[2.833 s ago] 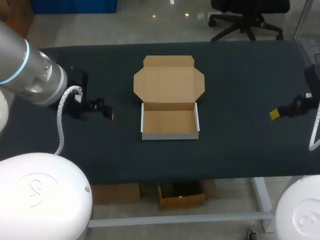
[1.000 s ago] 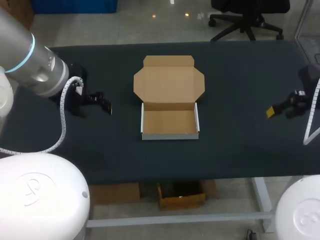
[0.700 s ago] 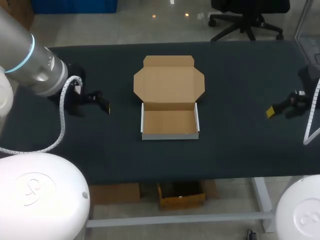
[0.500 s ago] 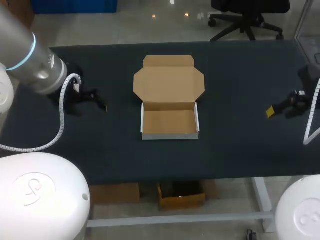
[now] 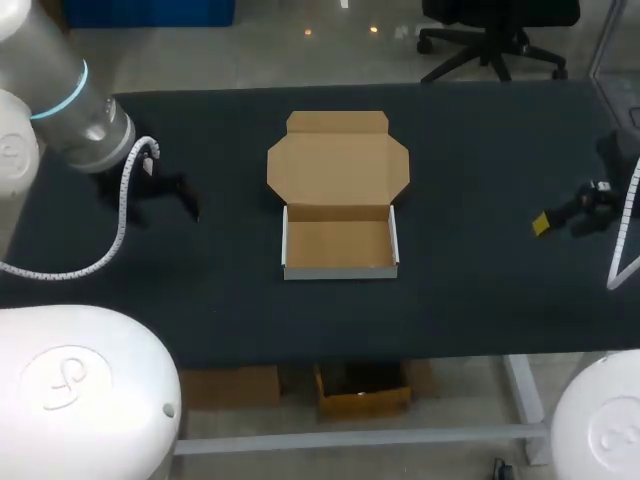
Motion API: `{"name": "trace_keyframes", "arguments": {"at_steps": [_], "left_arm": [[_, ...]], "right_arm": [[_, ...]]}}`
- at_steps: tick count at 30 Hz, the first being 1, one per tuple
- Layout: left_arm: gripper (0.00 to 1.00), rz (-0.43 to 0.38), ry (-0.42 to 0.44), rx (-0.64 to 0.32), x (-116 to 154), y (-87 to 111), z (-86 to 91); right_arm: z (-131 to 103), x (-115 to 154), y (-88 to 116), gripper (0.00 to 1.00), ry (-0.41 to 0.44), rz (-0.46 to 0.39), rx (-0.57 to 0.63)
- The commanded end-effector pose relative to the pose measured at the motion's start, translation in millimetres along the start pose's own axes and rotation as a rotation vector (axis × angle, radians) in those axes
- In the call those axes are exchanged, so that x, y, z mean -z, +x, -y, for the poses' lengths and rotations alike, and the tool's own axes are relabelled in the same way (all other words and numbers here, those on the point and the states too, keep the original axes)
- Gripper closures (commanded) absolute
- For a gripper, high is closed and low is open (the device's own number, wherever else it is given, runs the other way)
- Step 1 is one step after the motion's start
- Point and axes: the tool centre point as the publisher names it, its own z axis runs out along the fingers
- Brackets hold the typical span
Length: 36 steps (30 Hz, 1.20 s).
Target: Assemble the packaging by folding the flat box into shape, placing the metal phone stand inside, and closing the box properly
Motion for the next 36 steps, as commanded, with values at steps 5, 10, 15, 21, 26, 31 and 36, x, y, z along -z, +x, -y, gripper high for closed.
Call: {"name": "trace_keyframes", "arguments": {"at_steps": [5, 10, 15, 21, 26, 31, 36], "left_arm": [[0.00, 0.042, -0.122, 0.013, -25, -26.8, 33.0], [0.00, 0.047, -0.158, 0.034, -34, -45.9, 47.3], [0.00, 0.057, -0.191, 0.053, -43, -63.4, 58.3], [0.00, 0.063, -0.210, 0.054, -45, -68.0, 60.2], [0.00, 0.063, -0.210, 0.054, -45, -68.0, 60.2], [0.00, 0.063, -0.210, 0.054, -45, -68.0, 60.2], [0.00, 0.063, -0.210, 0.054, -45, -68.0, 60.2]], "right_arm": [[0, 2, 0, 0.00, 0.003, -0.004, 0.000], [0, 2, 0, 0.00, 0.003, -0.004, 0.000], [0, 2, 0, 0.00, 0.003, -0.004, 0.000], [0, 2, 0, 0.00, 0.003, -0.004, 0.000], [0, 2, 0, 0.00, 0.003, -0.004, 0.000], [0, 2, 0, 0.00, 0.003, -0.004, 0.000], [0, 2, 0, 0.00, 0.003, -0.004, 0.000]]}}
